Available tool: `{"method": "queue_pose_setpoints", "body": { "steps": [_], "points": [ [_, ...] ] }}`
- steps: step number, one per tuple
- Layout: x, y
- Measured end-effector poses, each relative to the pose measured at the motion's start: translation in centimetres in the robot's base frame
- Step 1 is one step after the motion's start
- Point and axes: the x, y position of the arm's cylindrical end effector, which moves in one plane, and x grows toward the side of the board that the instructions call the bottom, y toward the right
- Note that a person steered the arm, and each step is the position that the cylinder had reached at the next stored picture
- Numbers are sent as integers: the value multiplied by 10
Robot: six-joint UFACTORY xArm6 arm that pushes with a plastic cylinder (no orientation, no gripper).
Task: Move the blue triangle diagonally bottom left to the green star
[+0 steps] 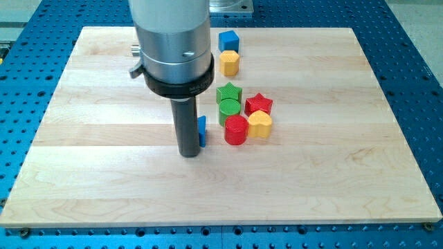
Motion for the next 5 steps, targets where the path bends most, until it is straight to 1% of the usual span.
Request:
{"method": "queue_pose_setpoints", "body": {
  "steps": [1,3,4,5],
  "points": [
    [0,2],
    [0,37],
    [-18,38],
    [-56,10]
  ]
}}
